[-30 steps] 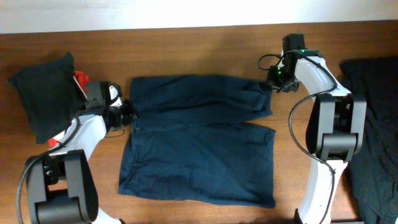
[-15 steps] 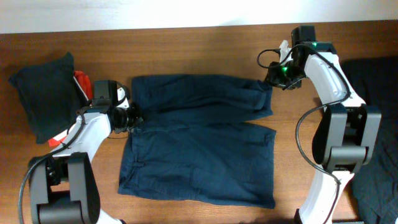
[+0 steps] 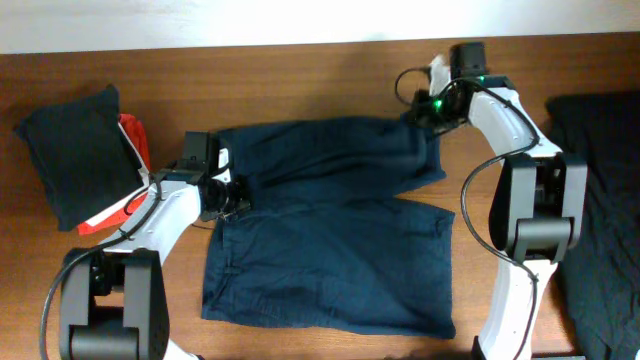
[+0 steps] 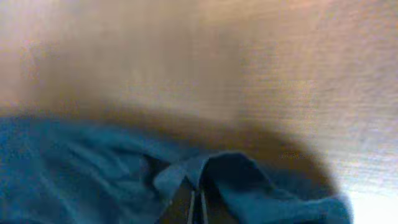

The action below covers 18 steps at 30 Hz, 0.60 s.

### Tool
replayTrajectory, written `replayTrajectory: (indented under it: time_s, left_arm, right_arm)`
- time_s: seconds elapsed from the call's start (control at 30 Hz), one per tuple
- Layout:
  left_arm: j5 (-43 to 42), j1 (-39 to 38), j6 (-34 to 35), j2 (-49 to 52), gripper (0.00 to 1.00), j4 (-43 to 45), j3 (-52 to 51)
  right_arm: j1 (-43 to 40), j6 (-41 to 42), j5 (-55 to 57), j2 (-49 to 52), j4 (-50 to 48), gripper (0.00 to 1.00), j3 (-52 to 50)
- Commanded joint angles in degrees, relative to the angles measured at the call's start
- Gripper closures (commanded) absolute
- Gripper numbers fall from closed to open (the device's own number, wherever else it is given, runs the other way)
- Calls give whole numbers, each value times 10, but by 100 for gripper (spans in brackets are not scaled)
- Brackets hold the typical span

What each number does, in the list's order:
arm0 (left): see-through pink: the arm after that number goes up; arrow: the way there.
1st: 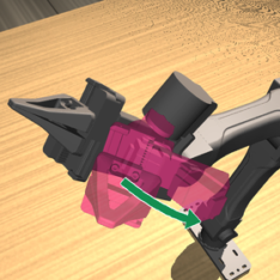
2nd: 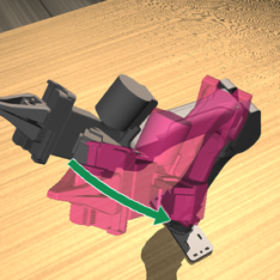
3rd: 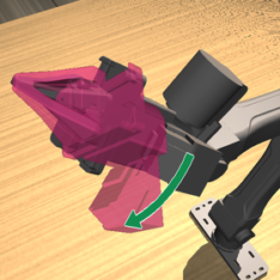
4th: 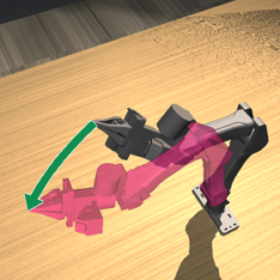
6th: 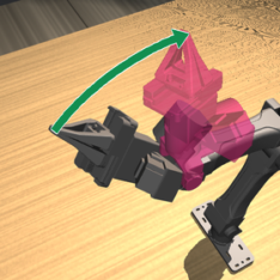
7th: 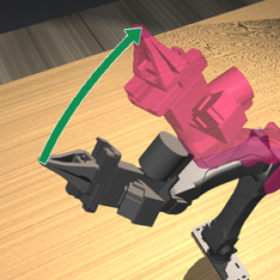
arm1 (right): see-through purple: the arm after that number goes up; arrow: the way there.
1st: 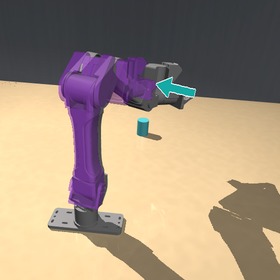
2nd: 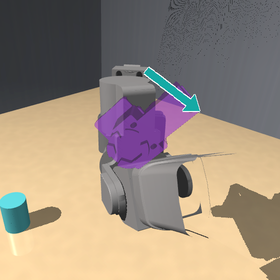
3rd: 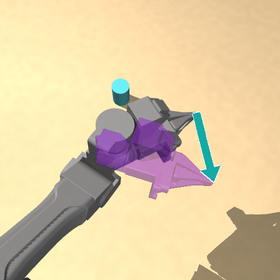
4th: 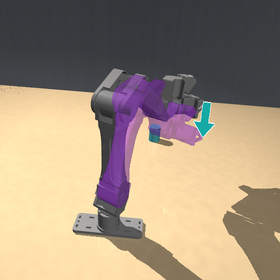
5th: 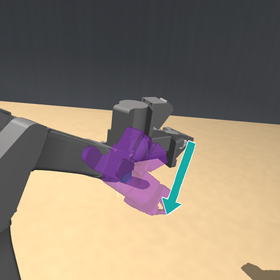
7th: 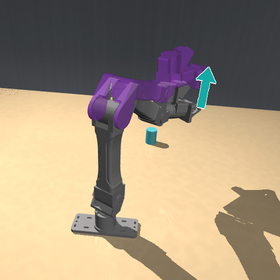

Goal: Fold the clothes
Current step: 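Grasp the bottom hem corners of the shorts with both grippers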

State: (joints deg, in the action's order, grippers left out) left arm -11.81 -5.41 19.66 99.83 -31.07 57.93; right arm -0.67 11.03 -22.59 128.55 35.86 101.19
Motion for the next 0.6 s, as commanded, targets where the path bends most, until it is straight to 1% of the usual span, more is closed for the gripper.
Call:
replayTrajectory:
  time_s: [0.0, 0.03, 0.07, 0.1, 0.13, 0.17, 0.27, 0.37, 0.4, 0.47, 0.5, 0.57]
  left_arm:
    - [16, -2, -5, -1, 58, -5, -8]
    - [18, -2, -5, -1, 58, -5, -8]
    - [18, -2, -5, -1, 57, -5, -8]
    - [19, -2, -5, -1, 58, -4, -8]
    - [21, -2, -5, -1, 52, -3, -8]
    - [24, -2, -5, -1, 50, 0, -8]
    - [27, -2, -5, -1, 49, 10, -8]
    - [27, -2, -5, -1, 49, 19, -8]
    - [27, -2, -5, -1, 49, 21, -8]
    - [26, -2, -5, -1, 49, 26, -8]
    - [26, -2, -5, -1, 49, 27, -8]
    - [26, -2, -5, -1, 49, 26, -8]
  right_arm:
    - [-31, 125, 3, -3, -90, 92, 31]
    - [-34, 125, 1, -3, -120, 78, 31]
    - [-36, 124, 2, -3, -132, 71, 31]
    - [-38, 123, 3, -3, -130, 54, 31]
    - [-40, 117, 3, -3, -112, 27, 31]
    - [-43, 110, 2, -3, -94, 16, 31]
    - [-55, 75, 1, -12, -15, 14, 31]
    - [-71, 47, 0, -40, 105, 15, 31]
    - [-74, 30, 1, -48, 158, 16, 31]
    - [-73, -20, 1, -51, 262, 27, 31]
    - [-72, -38, 4, -51, 303, 30, 28]
    - [-68, -64, 3, -51, 352, 32, 12]
